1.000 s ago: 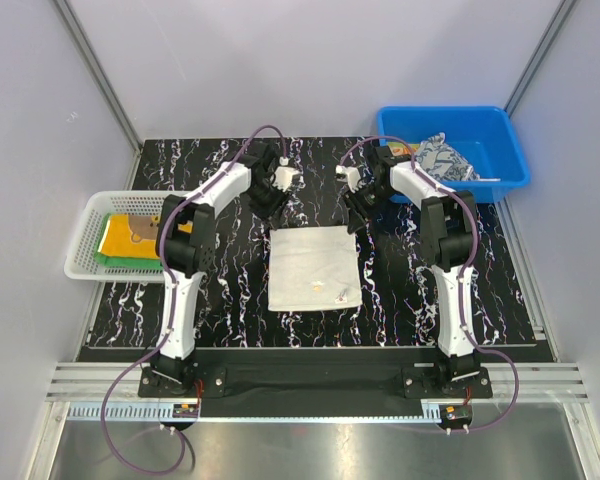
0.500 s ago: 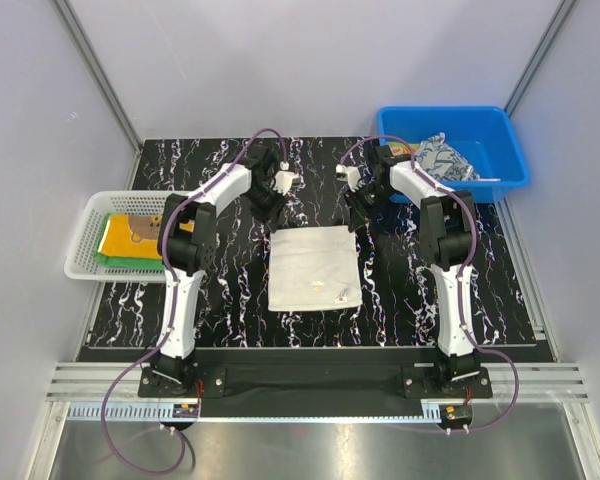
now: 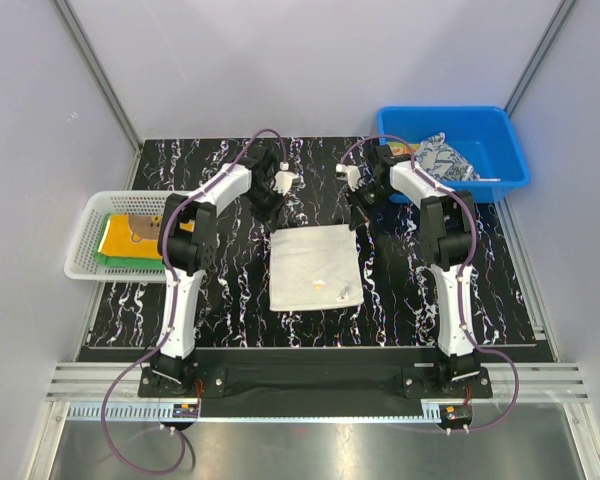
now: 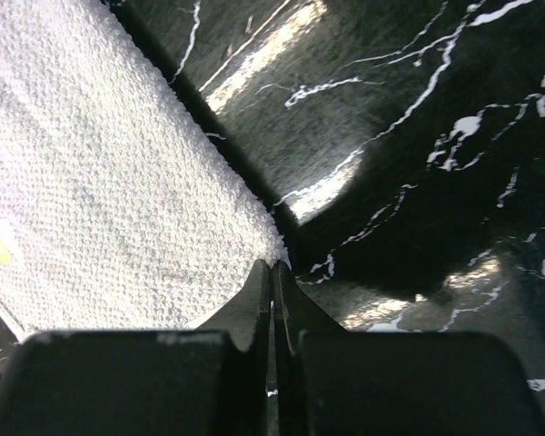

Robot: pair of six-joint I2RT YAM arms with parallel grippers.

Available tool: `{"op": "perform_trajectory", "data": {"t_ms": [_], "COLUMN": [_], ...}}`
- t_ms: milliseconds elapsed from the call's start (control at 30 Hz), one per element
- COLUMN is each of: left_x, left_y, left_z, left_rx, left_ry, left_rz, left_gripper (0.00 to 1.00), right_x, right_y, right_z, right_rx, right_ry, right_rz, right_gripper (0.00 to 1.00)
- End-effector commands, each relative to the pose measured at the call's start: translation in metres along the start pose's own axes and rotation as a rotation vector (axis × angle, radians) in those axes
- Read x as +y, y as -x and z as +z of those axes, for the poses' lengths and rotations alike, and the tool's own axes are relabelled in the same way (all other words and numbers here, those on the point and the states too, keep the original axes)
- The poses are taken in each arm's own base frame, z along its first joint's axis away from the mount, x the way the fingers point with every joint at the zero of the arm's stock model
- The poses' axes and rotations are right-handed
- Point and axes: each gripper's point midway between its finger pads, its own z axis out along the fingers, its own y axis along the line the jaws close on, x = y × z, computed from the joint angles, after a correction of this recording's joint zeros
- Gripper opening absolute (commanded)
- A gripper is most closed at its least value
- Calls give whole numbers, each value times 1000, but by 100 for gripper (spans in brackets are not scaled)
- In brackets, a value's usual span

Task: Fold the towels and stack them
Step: Fold the towel

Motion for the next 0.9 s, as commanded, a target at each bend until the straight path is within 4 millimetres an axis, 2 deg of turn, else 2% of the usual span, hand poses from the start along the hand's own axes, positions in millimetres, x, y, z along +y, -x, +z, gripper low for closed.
{"op": "perform_trajectory", "data": {"t_ms": [0,100,167,267,300,367,600,633,667,700,867], "left_x": [3,3,-3,-8,-10,-14,-29,-31,-34,-37,-46], "left_y": [24,31,37,35,34,34,11,10,11,10,-11], "left_z": [-31,-51,-65,-74,-75,-83,-91,-98,-101,-102,-106], "left_rx": [-94,-161,-204,-238,-242,-264,-243,-256,-269,-276,-275], "left_ry": [60,114,124,126,125,129,133,149,159,169,197], "left_rz": [23,39,49,52,54,58,66,74,88,95,74], "left_gripper": [0,0,0,0,0,0,0,0,0,0,0], "right_x": [-13,-10,-9,-2,-1,1,32,36,42,43,62], "right_y": [27,41,43,51,46,48,43,43,36,38,16], "right_z": [-21,-40,-42,-59,-57,-62,-84,-86,-88,-90,-93], "right_rx": [-73,-130,-158,-209,-202,-223,-299,-310,-312,-331,-336], "right_ry": [-99,-155,-172,-207,-207,-228,-306,-319,-339,-361,-419], "right_rz": [-65,-112,-122,-143,-138,-146,-251,-248,-247,-252,-205], "right_gripper": [0,0,0,0,0,0,0,0,0,0,0]}}
